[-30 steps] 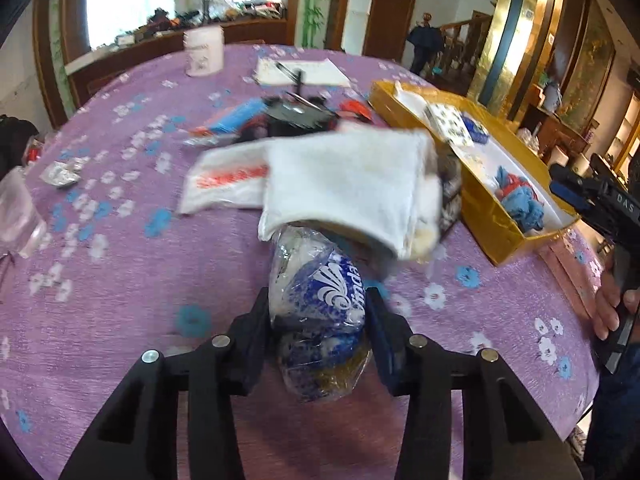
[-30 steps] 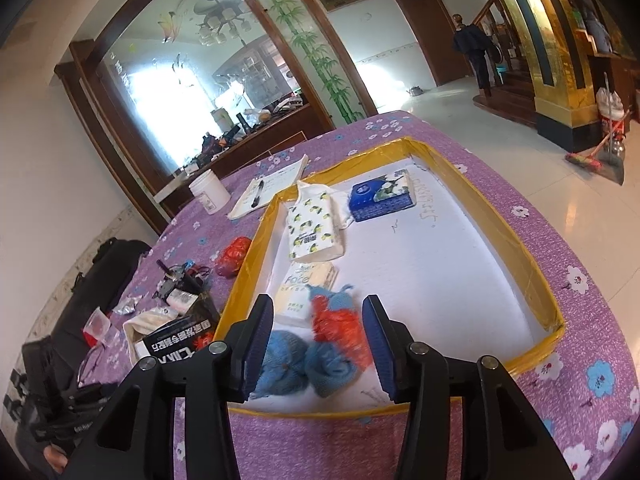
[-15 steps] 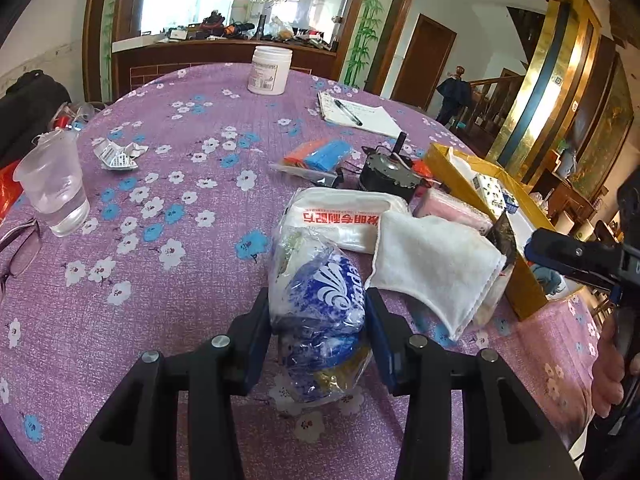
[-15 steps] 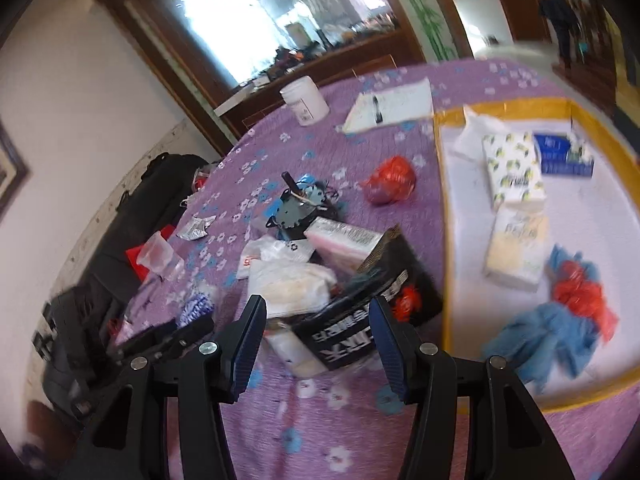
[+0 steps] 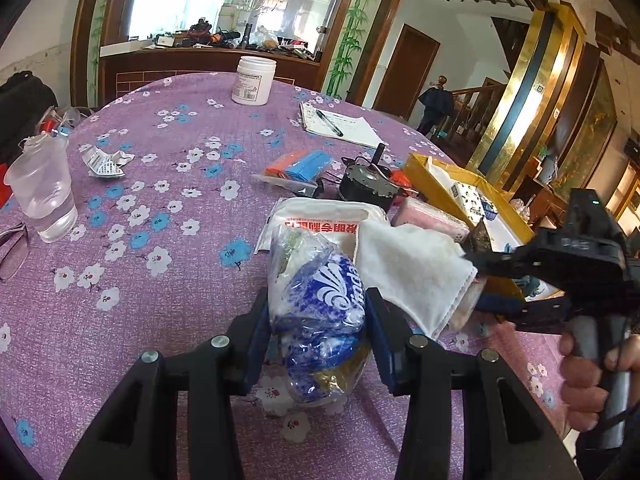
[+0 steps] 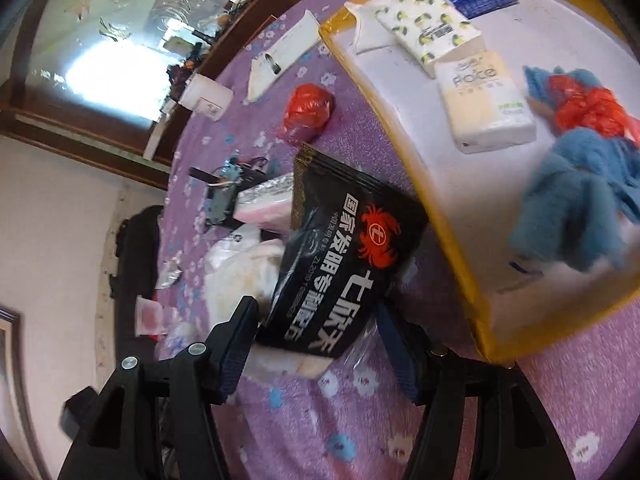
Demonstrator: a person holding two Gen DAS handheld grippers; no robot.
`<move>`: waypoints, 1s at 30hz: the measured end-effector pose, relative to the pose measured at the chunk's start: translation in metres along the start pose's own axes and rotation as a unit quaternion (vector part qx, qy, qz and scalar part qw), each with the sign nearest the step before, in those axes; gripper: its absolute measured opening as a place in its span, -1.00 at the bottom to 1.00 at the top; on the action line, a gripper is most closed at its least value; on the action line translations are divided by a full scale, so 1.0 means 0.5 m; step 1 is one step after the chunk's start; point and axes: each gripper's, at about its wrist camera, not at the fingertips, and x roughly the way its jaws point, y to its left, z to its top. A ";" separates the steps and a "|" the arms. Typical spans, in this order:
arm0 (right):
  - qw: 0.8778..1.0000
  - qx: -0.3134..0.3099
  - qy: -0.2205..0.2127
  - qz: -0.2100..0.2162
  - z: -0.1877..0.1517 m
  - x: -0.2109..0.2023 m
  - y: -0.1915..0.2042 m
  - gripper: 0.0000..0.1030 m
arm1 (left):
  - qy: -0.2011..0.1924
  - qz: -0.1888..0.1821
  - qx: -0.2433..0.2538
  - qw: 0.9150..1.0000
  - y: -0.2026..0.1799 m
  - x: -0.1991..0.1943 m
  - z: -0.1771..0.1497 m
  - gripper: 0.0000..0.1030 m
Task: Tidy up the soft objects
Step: 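Grasp the black printed snack pack with the right tool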
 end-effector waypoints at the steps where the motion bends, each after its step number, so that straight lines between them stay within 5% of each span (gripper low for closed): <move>1: 1.000 -0.011 0.000 -0.004 0.002 0.015 0.009 0.31 | 0.000 -0.001 -0.001 1.000 0.001 0.000 0.000 -0.14; 5: 0.989 -0.144 -0.020 -0.030 -0.019 0.011 0.080 -0.01 | -0.002 -0.004 -0.005 1.000 0.004 -0.002 0.000 -0.14; 10: 0.948 -0.308 -0.049 -0.066 -0.075 -0.051 0.154 -0.07 | 0.001 -0.010 -0.004 1.000 0.003 -0.001 0.000 -0.14; 17: 0.859 -0.494 -0.003 -0.135 -0.169 -0.083 0.188 -0.08 | 0.000 -0.006 -0.001 1.000 0.000 0.001 0.000 -0.14; 25: 0.872 -0.469 0.045 -0.135 -0.186 -0.025 0.117 -0.03 | -0.002 0.002 0.003 1.000 -0.001 0.001 0.000 -0.14; 30: 0.876 -0.465 0.033 -0.128 -0.189 -0.041 0.103 0.34 | 0.000 0.001 0.005 1.000 -0.002 0.003 0.001 -0.15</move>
